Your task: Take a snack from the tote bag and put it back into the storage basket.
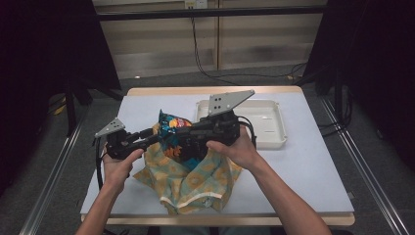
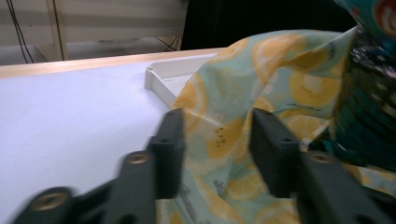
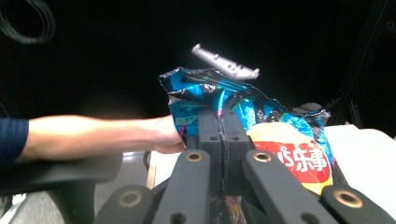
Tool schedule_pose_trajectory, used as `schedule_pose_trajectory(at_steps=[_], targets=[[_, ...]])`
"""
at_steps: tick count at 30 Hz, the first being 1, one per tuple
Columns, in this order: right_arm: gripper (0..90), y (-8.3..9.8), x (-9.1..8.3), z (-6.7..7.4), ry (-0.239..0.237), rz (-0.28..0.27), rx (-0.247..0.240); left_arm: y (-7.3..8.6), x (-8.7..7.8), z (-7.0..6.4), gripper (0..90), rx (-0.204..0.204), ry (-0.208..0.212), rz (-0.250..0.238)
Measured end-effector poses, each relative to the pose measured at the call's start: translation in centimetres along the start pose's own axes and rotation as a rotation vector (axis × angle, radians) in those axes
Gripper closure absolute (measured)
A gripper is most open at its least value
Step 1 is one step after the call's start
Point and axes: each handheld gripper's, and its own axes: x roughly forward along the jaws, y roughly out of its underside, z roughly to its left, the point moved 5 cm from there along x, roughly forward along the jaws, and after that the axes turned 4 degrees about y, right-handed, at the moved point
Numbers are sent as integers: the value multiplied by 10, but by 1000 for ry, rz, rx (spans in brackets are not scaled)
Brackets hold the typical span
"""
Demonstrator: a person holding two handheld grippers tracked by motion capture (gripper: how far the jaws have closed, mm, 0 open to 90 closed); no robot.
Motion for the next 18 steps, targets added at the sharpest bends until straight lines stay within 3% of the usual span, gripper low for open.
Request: schedule_pose_trajectory(at_steps=[5, 6, 7, 8, 10, 12, 13, 16, 18], targets=[[900, -10, 0, -4, 20, -22, 10, 9, -18, -19, 491, 43, 17, 13], [900, -12, 0, -4, 23, -29, 7, 10, -21, -23, 492, 40, 15, 12], [900, -14, -1, -4, 26, -34, 4, 13, -22, -30, 493, 17, 33, 13], [900, -16, -1, -4, 29, -41, 6, 16, -24, -38, 499, 19, 51, 19], [900, -19, -2, -6, 33, -53, 5, 23, -26, -54, 511, 81, 70, 45], [900, -21, -4, -8, 39, -61, 9, 30, -27, -66, 511, 117, 128, 68], [900, -23, -4, -9, 46, -65, 8, 34, -28, -71, 509, 134, 130, 82], [900, -27, -5, -11, 59, -75, 7, 46, -30, -77, 495, 131, 155, 85], [900, -30, -5, -13, 65, -84, 2, 55, -30, -77, 488, 95, 160, 87]])
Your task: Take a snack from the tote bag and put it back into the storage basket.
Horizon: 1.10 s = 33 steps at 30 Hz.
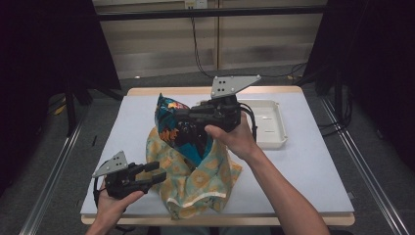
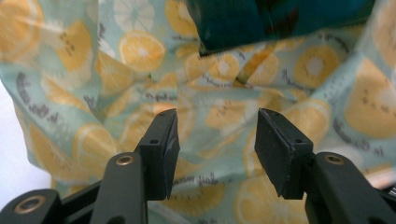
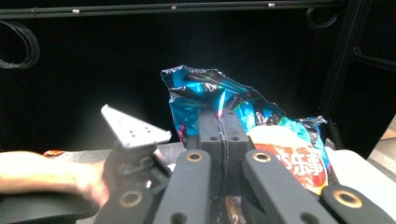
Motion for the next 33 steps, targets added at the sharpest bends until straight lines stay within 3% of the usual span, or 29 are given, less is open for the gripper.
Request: schedule_pose_trajectory(at_steps=[3, 8, 22, 33], targets=[[900, -5, 0, -4, 11, -21, 8, 4, 1, -1, 471, 30, -8, 28], [900, -12, 1, -7, 24, -34, 10, 4, -3, 2, 447, 20, -7, 2], [900, -38, 3, -23, 63, -65, 9, 8, -3, 8, 419, 15, -16, 1], [900, -62, -3, -25, 79, -104, -3, 12, -1, 12, 413, 15, -17, 30]])
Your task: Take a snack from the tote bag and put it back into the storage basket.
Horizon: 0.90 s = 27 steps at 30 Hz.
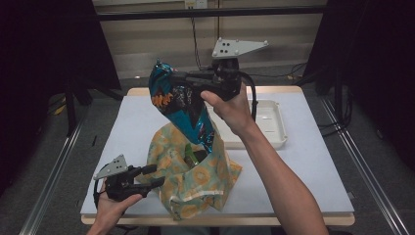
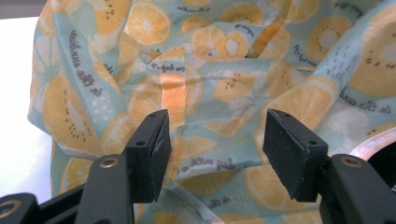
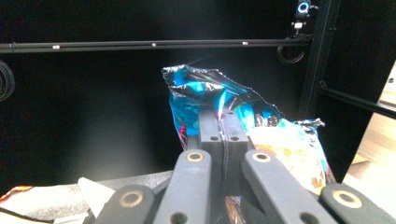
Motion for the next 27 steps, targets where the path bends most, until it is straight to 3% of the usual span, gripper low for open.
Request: schedule_pose_trajectory(at_steps=[7, 27], targets=[[900, -18, -11, -1, 16, -33, -12, 1, 0, 2, 406, -12, -10, 5], [900, -17, -67, -25, 119, -50, -2, 0, -2, 3, 392, -14, -5, -5]])
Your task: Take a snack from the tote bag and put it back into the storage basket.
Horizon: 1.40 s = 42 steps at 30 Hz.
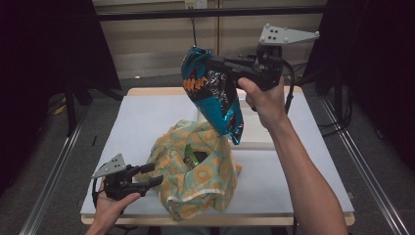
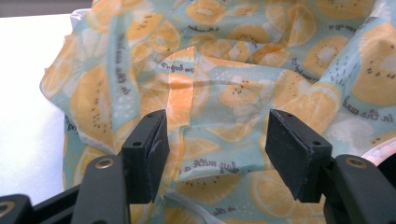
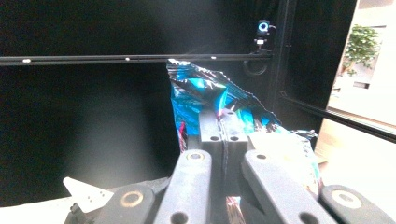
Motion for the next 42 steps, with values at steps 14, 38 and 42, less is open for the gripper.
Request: schedule_pose_trajectory(at_steps=[14, 38, 42], targets=[[900, 13, -38, -32, 135, 31, 6, -2, -3, 1, 390, -5, -5, -20], [900, 93, -67, -85, 294, 110, 101, -2, -5, -2, 387, -4, -4, -22], [900, 102, -67, -96, 298, 109, 113, -2, -5, -2, 387, -3, 0, -23]])
